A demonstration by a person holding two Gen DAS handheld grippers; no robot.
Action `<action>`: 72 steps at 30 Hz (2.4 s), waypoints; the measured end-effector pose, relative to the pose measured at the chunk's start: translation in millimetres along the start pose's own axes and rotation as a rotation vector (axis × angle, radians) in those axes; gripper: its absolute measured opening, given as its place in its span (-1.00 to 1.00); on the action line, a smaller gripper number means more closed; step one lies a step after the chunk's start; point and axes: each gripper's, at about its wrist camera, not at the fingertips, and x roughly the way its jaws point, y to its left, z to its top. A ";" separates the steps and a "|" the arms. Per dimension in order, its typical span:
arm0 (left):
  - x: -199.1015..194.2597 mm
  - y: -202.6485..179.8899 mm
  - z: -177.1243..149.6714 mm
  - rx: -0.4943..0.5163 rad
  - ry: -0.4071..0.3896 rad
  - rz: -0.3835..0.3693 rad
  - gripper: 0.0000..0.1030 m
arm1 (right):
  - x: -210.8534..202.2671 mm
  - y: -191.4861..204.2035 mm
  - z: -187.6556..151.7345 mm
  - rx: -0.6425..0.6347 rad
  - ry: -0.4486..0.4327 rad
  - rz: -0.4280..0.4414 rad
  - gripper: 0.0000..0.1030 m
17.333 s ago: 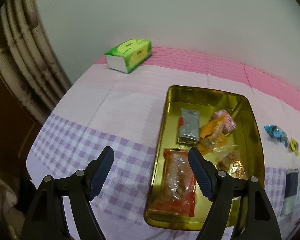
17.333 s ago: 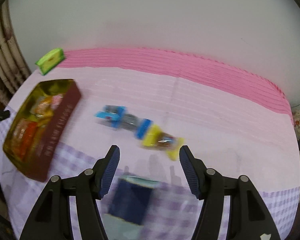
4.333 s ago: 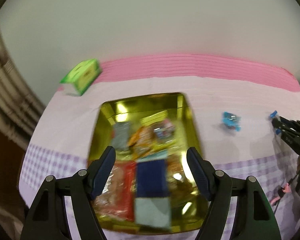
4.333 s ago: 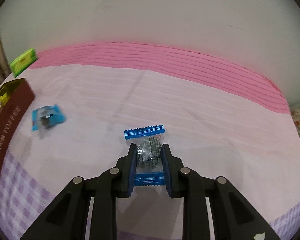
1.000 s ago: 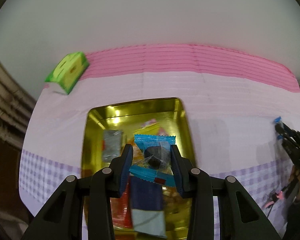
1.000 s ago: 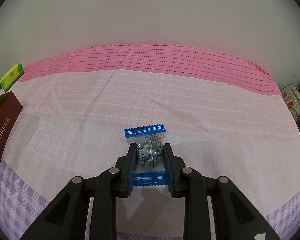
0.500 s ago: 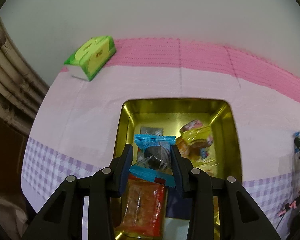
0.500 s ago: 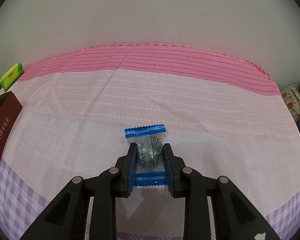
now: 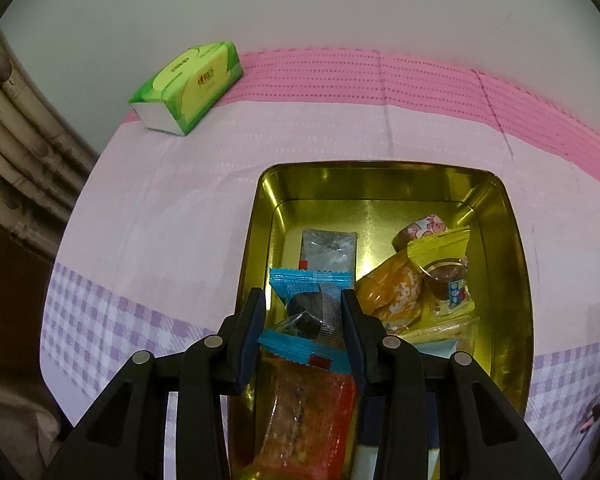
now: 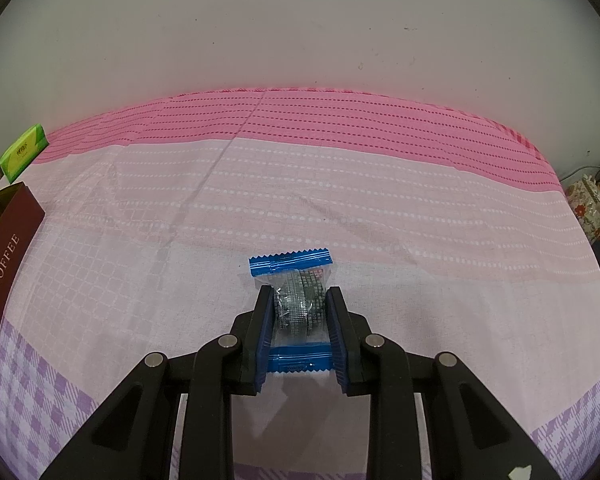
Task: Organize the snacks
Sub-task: 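Carry the blue-ended candy into the gold tray and open the left gripper, then carry the blue-ended candy into the gold tray and open the right gripper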
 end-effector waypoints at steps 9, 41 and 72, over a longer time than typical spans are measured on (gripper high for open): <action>5.9 0.4 -2.3 0.000 0.014 0.002 -0.23 | -0.1 0.2 0.0 0.000 0.000 0.000 -0.51; -62.2 36.8 -40.9 -0.058 -0.177 0.054 0.13 | -0.4 -2.3 -0.4 0.002 0.000 0.004 -0.51; -62.8 79.9 -84.0 -0.186 -0.181 0.044 0.27 | -27.6 66.7 17.1 -0.034 0.035 0.041 -0.57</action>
